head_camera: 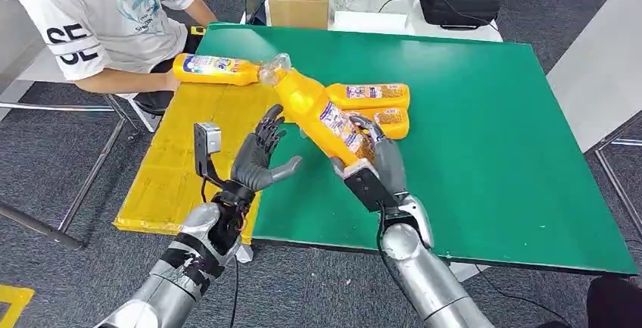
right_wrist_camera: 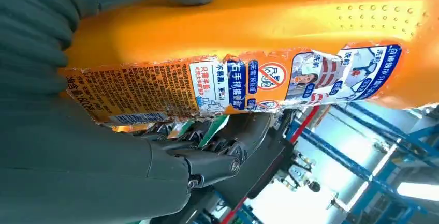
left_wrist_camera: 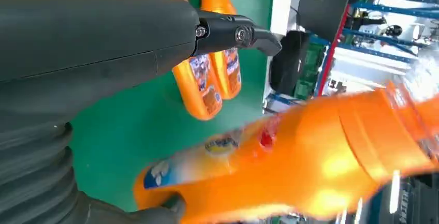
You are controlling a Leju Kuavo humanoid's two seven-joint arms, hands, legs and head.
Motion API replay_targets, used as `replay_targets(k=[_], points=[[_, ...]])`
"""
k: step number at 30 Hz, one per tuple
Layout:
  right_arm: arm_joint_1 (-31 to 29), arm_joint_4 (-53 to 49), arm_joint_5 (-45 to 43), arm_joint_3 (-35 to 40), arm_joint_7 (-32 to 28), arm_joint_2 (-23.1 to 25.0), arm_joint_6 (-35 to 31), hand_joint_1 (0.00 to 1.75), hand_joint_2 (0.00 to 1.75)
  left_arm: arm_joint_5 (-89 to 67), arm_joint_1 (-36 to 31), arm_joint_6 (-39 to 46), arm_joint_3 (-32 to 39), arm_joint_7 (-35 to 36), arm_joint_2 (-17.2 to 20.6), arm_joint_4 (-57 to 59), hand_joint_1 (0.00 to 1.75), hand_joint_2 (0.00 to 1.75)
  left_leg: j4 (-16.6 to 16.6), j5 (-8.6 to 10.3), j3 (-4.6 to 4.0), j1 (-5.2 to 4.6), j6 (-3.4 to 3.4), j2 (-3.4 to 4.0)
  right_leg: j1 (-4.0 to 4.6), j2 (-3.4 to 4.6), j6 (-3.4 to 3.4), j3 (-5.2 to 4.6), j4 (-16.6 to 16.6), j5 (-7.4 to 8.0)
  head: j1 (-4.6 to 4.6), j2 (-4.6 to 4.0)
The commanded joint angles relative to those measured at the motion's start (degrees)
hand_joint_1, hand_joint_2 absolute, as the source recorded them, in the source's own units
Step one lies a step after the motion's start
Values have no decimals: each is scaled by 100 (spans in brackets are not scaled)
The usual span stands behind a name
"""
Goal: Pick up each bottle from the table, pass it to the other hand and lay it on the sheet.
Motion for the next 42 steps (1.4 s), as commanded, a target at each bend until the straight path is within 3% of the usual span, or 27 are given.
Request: replay_targets(k=[1,11,21,22,26,27,28,42], points=[[-587,947,85,460,-51,82,172,175,175,59,-254,-21,-417,71,97,12,0,175,1,-6,13,1,-4,9,2,5,-6,12,0,-4,-2,0],[-760,1522,489,1197,-35,274,514,175,175,195,-256,91,-447,127,101,60,0,175,0,-13,28,2,-7,17,4,10,-11,23,0,-10,-2,0],[-732,1378,392,1455,-233,175,656,175,175,438,-234,210,-311,112,41,33,0,175,0,-9,19,2,-4,1,3,-3,-7,17,-2,-9,0,0],[-734,1377,370,1451,-235,188,654,175,175,526,-214,235,-234,80,12,-3,175,175,2,-17,33,3,-6,8,5,2,-11,30,-1,-15,-2,0],[-759,1354,304,1410,-131,225,618,175,175,660,-164,418,-115,84,-11,-151,175,175,0,-8,14,1,-5,5,2,0,-9,11,0,-9,0,0],[-720,1301,287,1342,-39,233,500,31,175,666,-119,560,-67,38,-7,-225,175,175,3,-14,22,3,-8,5,5,-1,-12,20,2,-14,-2,0],[-693,1263,279,1303,31,230,441,0,175,660,-91,688,-23,9,-9,-256,175,175,0,-9,16,1,-6,3,3,-1,-9,14,0,-10,-2,0],[51,78,-341,532,-129,46,-202,0,175,-749,-507,2244,194,-824,288,445,175,175,-3,-3,11,1,-4,-7,1,-10,-7,8,-2,-7,0,0]])
